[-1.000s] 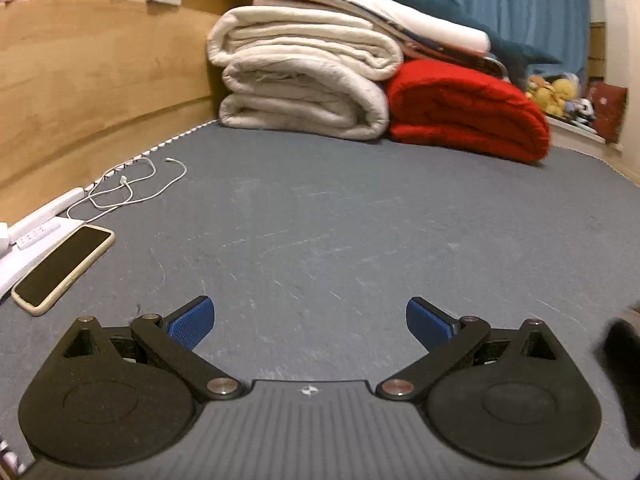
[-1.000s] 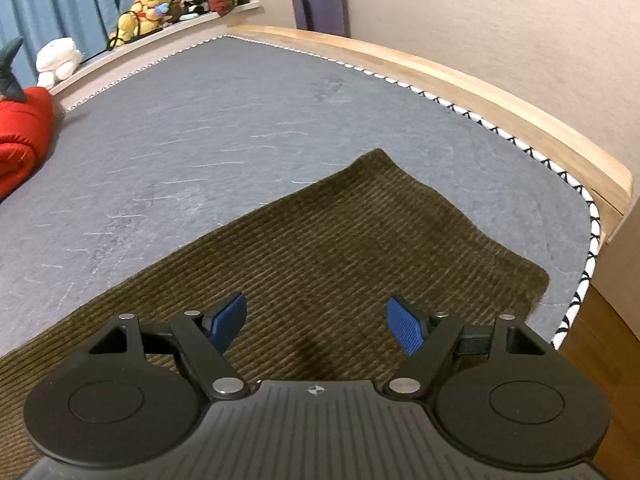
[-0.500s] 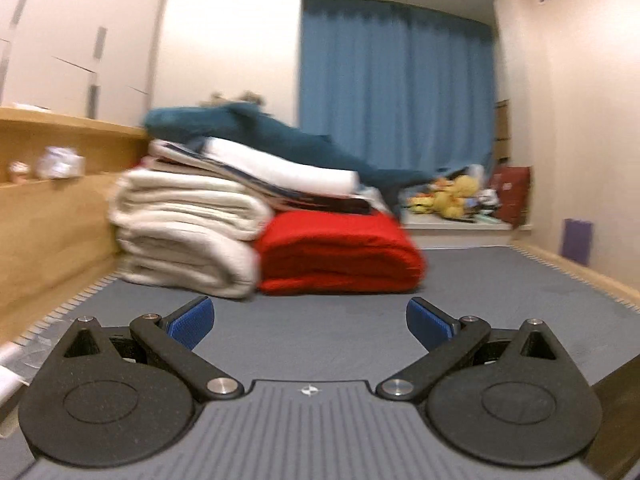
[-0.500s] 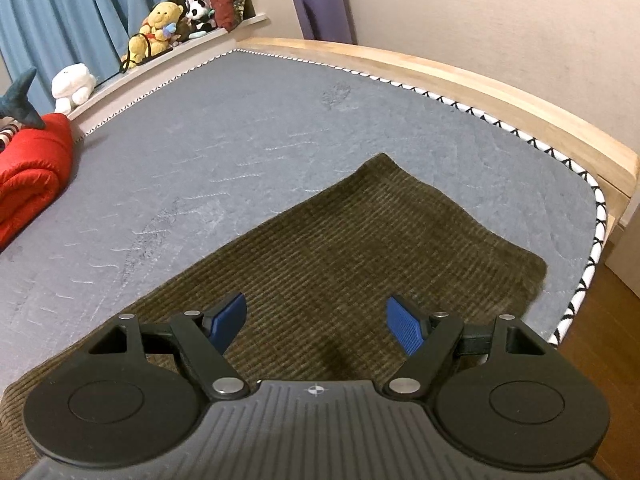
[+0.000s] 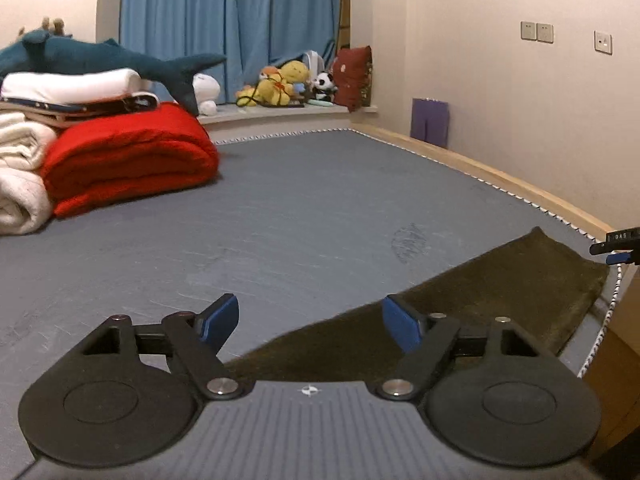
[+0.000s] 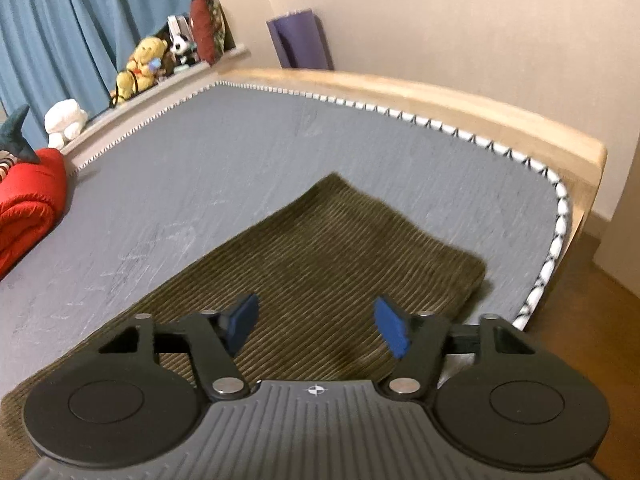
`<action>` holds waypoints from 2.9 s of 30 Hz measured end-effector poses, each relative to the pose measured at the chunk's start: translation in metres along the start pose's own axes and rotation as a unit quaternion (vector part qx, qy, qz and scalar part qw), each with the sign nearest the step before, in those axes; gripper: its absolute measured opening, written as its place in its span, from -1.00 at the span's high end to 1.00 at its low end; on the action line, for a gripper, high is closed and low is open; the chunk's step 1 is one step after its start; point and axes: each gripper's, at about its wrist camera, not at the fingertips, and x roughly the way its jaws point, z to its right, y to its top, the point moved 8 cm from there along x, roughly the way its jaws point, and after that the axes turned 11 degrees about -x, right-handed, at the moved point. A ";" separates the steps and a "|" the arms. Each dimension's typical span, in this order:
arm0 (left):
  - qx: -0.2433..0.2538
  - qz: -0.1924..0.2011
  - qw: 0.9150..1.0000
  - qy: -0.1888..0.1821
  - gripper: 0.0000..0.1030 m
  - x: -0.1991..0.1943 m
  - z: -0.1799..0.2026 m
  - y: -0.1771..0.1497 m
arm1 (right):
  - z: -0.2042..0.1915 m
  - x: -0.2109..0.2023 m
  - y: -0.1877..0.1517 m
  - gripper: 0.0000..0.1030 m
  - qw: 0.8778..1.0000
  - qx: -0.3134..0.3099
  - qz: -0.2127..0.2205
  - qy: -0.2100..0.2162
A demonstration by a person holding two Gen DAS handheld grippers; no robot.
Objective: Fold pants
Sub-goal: 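Grasp the folded pants end with the right tool and lift it, then grasp the pants edge with the left tool while the right tool holds its end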
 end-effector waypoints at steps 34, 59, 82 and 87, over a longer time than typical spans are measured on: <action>0.055 0.005 0.998 -0.003 -0.69 0.022 0.009 -0.010 | 0.078 0.043 0.010 0.56 0.978 0.194 0.069 -0.036; -0.111 -0.080 0.990 0.045 -0.74 0.042 -0.093 -0.015 | -0.371 -0.130 -0.239 -0.04 0.727 -0.600 0.104 0.317; -0.070 -0.130 0.987 -0.069 -0.04 0.180 -0.031 -0.032 | -0.362 -0.057 -0.213 0.50 0.755 -0.548 -0.006 0.360; -0.068 -0.084 0.990 -0.095 0.79 0.161 -0.034 0.001 | -0.352 -0.081 -0.196 0.73 0.748 -0.543 0.039 0.379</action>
